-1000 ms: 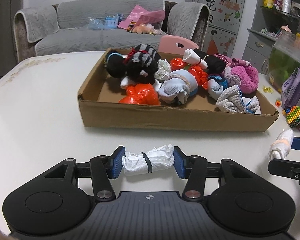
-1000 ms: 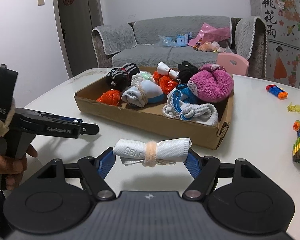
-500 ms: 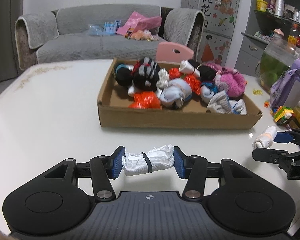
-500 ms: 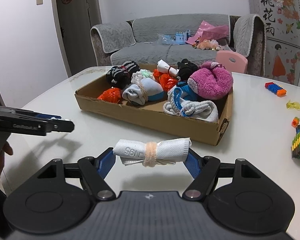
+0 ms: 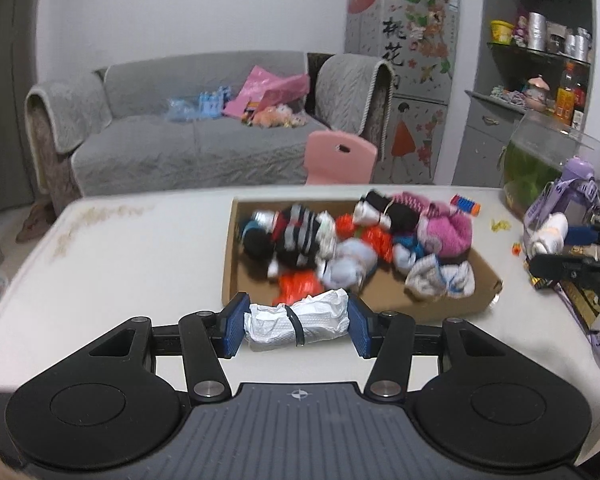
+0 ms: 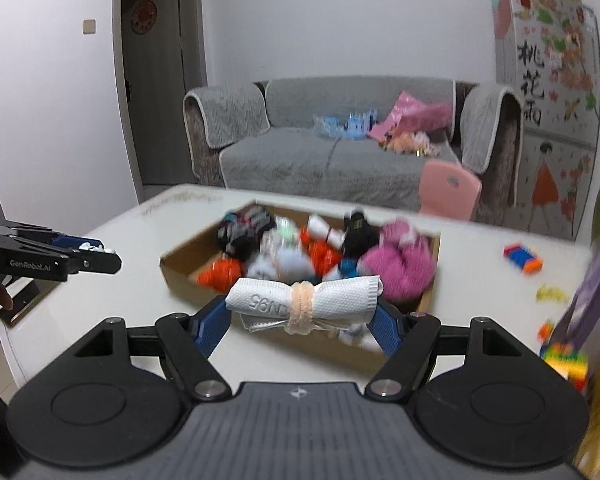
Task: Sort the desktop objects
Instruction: 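Carry both white bundles over the box and lower them in, then open both grippers to release the white bundles into the box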
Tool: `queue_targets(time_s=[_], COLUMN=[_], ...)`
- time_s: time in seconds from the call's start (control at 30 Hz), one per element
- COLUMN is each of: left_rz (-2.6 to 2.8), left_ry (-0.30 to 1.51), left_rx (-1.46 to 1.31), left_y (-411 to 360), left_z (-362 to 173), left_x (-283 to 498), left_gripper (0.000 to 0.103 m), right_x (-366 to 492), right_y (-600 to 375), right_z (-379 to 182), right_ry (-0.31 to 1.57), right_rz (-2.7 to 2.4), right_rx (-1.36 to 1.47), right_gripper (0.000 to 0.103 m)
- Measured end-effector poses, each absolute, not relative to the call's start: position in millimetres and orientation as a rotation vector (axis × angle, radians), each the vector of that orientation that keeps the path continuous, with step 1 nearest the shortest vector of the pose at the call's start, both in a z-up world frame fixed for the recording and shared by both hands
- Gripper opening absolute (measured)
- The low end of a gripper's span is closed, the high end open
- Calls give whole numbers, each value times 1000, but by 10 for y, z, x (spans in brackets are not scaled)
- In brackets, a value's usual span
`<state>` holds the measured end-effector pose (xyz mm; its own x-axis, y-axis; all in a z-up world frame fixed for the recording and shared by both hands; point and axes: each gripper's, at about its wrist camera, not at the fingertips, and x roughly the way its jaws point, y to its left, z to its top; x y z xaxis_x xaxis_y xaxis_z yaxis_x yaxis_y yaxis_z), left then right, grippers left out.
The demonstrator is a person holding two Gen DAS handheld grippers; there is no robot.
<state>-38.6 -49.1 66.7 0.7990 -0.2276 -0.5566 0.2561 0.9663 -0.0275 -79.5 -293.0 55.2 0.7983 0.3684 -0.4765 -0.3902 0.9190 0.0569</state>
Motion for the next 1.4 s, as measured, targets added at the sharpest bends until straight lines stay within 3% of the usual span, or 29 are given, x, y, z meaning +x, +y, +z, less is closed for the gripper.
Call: queue_targets(time_s=[0.5, 1.4], left_rz=[-296, -316], left_ry=[640, 775], left_rx=[109, 139], left_y=[-974, -1167], left_z=[764, 134], left_x=[563, 1102], left_gripper=[58, 60], right_x=[23, 639], right_y=[-2655, -2441], right_z=[865, 241], right_ry=[509, 757], right_rz=[431, 404], right_rx=[-107, -186], right_gripper=[70, 70])
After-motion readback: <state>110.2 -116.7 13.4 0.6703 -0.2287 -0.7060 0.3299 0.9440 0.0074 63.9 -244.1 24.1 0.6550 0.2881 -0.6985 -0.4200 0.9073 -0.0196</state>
